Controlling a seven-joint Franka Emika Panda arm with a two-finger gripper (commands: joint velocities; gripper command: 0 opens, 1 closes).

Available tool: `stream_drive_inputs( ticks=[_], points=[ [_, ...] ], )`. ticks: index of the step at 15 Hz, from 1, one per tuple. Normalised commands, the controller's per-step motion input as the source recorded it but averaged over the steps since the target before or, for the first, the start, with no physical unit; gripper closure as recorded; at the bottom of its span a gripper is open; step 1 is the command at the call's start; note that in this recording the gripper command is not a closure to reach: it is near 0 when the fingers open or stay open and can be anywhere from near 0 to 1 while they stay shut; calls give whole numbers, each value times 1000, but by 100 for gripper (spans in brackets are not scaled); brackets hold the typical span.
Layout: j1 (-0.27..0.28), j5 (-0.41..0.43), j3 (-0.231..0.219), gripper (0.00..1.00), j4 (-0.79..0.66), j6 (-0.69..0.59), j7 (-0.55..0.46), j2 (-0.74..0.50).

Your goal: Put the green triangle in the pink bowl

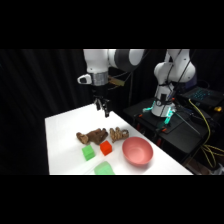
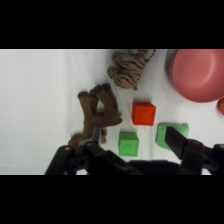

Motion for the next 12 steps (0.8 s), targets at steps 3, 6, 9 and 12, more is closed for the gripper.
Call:
stream_drive_inputs(
  ticks=[3, 6, 9, 12],
  points=[
    [-15, -21, 13, 0, 27, 22, 25, 19],
    [19, -52, 37, 0, 152, 143, 118, 166],
    [72, -52, 74, 0, 292, 116, 126, 312],
    [119, -109, 82, 0, 350, 42, 146, 346]
  ],
)
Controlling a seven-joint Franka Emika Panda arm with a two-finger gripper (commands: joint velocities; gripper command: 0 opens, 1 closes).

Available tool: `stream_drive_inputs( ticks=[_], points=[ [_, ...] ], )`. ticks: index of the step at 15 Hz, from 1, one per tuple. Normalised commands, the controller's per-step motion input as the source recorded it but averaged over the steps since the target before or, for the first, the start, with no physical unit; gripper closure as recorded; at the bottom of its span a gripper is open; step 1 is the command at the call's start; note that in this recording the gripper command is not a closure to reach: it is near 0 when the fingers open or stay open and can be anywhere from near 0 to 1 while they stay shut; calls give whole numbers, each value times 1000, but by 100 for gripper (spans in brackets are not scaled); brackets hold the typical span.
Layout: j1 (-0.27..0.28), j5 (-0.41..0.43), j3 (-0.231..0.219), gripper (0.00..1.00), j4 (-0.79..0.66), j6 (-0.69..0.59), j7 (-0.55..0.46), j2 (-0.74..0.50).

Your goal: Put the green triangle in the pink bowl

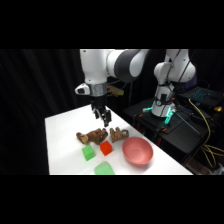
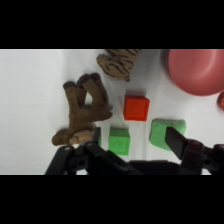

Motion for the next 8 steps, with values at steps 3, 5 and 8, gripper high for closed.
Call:
stream_drive_inputs(
  ticks=[3, 5, 8],
  points=[
    [137, -154, 71, 0, 345, -21, 136, 325],
    [150, -167, 72, 0, 354, -86, 116, 333],
    [156, -179, 60, 0, 422, -153, 94, 395]
  ],
)
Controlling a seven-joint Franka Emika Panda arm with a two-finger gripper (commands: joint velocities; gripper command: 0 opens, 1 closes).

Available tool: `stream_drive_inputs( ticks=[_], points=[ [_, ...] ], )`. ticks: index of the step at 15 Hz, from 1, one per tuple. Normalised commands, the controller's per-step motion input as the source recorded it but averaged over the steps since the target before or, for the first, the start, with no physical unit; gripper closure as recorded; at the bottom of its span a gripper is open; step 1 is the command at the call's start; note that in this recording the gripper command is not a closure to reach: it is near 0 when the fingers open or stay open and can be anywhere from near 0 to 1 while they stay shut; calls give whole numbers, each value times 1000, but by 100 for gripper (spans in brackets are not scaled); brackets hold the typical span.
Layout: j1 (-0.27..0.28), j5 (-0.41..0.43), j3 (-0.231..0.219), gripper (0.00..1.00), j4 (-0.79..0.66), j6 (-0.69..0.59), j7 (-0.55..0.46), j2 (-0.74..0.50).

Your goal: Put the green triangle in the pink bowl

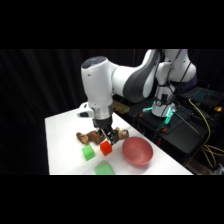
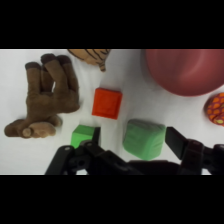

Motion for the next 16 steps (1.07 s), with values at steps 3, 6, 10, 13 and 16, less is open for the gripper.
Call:
stream_drive_inputs(
  ticks=[3, 6, 10, 13, 16],
  points=[
    [151, -167, 53, 0, 552, -236, 46, 492],
    [107, -144, 32, 0, 709, -329, -43, 529],
    [-20, -77, 5, 0, 804, -392, -200, 469],
    [-118, 22, 6, 0, 689, -338, -247, 383],
    [-84, 72, 27, 0, 432, -245, -188, 302]
  ],
)
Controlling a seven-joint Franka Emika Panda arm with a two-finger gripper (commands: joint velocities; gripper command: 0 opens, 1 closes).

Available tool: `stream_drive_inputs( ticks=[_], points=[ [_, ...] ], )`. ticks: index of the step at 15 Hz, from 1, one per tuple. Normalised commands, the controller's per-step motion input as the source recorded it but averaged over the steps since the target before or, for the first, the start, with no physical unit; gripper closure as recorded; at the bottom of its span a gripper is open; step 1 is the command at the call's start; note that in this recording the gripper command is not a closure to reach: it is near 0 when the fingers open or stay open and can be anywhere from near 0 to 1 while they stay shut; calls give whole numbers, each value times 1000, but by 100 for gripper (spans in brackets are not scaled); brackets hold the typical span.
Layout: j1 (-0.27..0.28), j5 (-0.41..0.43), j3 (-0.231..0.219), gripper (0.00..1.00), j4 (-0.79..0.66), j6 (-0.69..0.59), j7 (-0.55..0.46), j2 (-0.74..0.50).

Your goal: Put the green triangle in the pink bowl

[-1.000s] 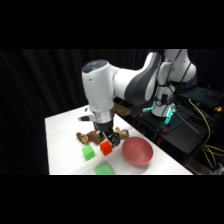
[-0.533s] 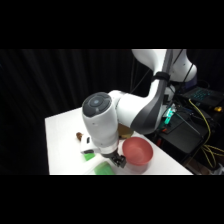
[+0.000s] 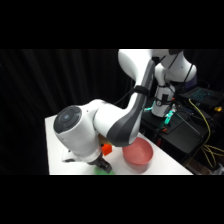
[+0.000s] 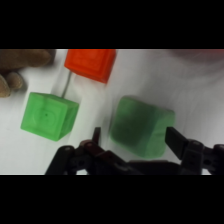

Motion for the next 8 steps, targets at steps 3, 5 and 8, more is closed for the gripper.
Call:
stream_drive_inputs(
  ticks=[3, 5, 8],
  points=[
    [-10, 80, 55, 0, 194, -213, -131, 163],
    [30, 78, 70, 0, 102, -202, -114, 66],
    [24, 79, 55, 100, 95, -183, -128, 52]
  ],
)
